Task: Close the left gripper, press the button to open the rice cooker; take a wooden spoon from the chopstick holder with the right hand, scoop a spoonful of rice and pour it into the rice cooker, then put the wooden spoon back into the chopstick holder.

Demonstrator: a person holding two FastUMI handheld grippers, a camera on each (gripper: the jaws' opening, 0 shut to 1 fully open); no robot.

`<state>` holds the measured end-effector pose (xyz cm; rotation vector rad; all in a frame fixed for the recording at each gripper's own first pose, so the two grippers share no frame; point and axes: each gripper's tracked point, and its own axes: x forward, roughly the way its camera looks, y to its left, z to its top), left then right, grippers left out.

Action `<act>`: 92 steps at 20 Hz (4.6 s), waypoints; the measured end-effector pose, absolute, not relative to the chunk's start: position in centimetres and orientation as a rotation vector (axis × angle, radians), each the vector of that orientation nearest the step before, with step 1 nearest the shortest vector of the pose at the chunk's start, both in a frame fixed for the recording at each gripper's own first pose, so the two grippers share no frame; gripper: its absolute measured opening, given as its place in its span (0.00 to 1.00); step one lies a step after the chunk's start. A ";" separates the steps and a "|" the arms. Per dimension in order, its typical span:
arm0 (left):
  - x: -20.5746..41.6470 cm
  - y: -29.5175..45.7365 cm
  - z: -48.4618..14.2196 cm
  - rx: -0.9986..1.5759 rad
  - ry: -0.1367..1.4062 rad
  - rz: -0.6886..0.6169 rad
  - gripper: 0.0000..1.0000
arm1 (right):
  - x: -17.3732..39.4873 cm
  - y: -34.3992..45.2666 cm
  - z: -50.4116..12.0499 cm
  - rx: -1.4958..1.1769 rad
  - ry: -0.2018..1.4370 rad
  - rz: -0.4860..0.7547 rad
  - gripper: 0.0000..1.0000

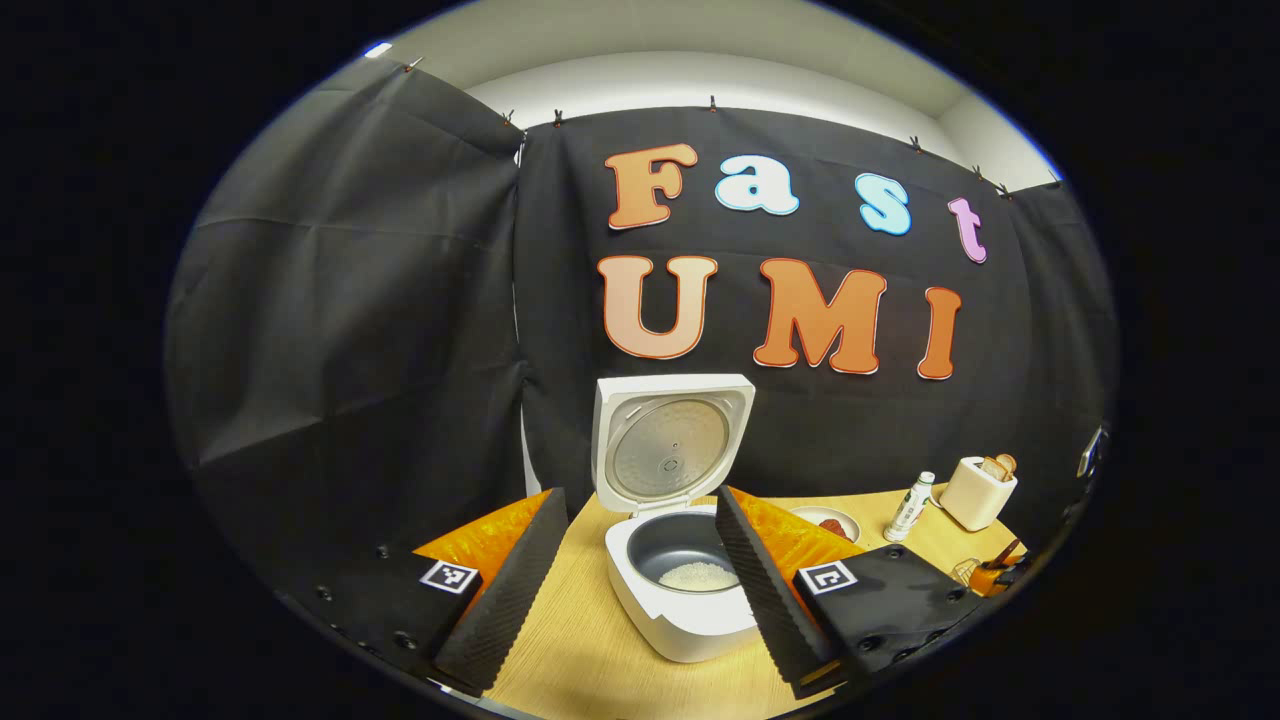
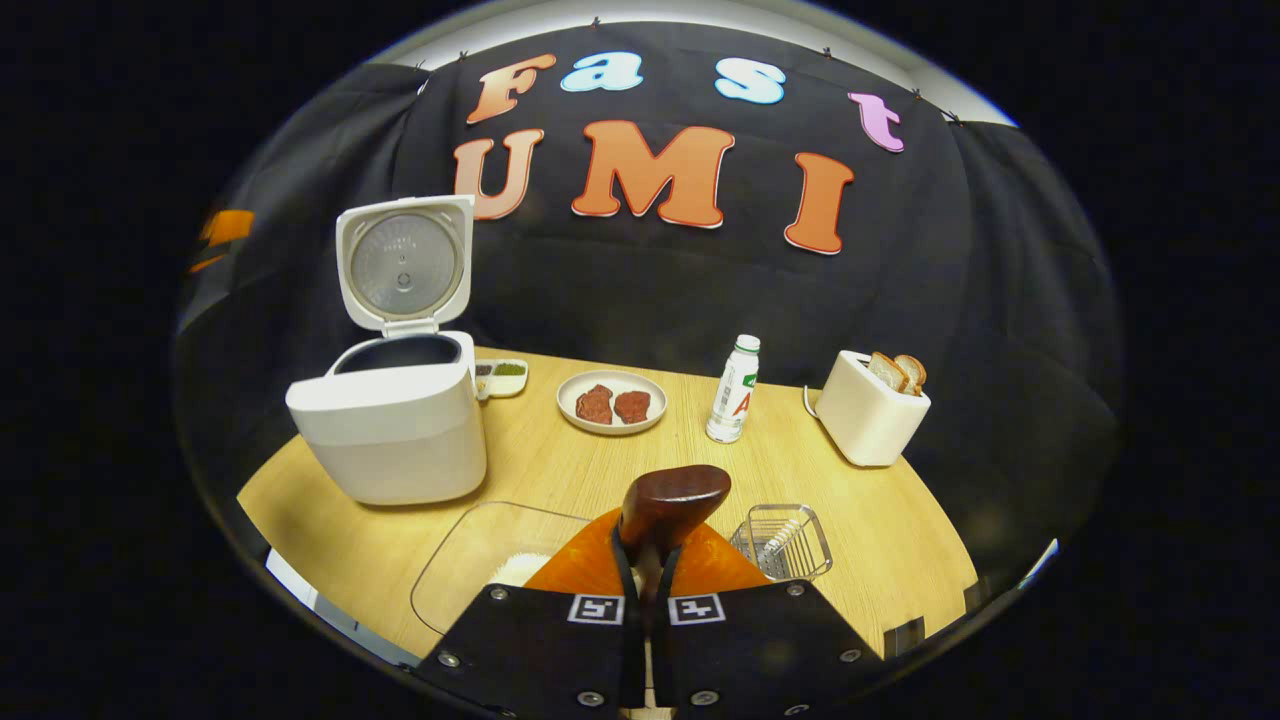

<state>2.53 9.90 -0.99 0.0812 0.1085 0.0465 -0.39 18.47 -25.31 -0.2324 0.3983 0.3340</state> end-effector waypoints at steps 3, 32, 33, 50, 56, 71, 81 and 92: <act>2.5 10.2 -1.2 0.088 0.116 0.052 1.00 | -0.3 18.5 -26.2 -0.238 0.387 0.324 0.02; 3.3 7.9 -2.5 0.114 0.154 0.037 1.00 | -0.2 22.8 -31.3 0.629 0.687 0.330 0.02; 3.2 7.9 -2.6 0.112 0.155 0.037 1.00 | -0.2 23.0 -31.5 0.662 0.705 0.325 0.02; 2.7 8.6 -0.9 0.094 0.108 0.058 1.00 | 0.7 20.3 -25.7 1.064 0.733 0.295 0.02; 2.8 8.7 -0.9 0.090 0.105 0.057 0.99 | 1.2 21.3 -23.0 1.142 0.741 0.289 0.02; 4.4 9.9 -2.0 0.056 0.126 0.059 1.00 | 5.8 28.0 -15.9 1.203 0.719 0.365 0.02; 6.3 10.8 -3.1 0.051 0.156 0.053 1.00 | 10.9 36.2 -13.1 1.155 0.702 0.435 0.02; 7.1 12.4 -4.0 0.030 0.183 0.070 1.00 | 15.2 43.2 -9.2 0.919 0.589 0.536 0.02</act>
